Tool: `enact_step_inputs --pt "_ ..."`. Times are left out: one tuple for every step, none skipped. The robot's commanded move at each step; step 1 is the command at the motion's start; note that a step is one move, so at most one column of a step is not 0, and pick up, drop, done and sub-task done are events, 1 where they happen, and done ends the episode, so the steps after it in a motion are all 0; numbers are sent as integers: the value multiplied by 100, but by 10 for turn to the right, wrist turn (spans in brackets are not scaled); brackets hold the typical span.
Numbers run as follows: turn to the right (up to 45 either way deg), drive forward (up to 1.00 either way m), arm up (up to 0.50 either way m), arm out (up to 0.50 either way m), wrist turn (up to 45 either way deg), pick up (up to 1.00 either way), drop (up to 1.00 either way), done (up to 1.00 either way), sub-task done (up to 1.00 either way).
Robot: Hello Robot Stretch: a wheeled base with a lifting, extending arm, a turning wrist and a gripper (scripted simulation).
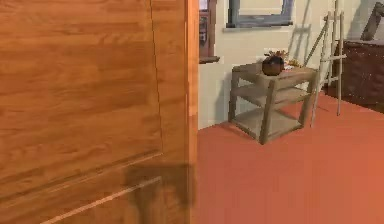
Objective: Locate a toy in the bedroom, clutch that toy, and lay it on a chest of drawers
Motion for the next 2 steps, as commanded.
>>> enact_step_inputs --pt "450 0 0 0 0 0 0 0 0" --pt "150 0 0 0 0 0 0 0 0"
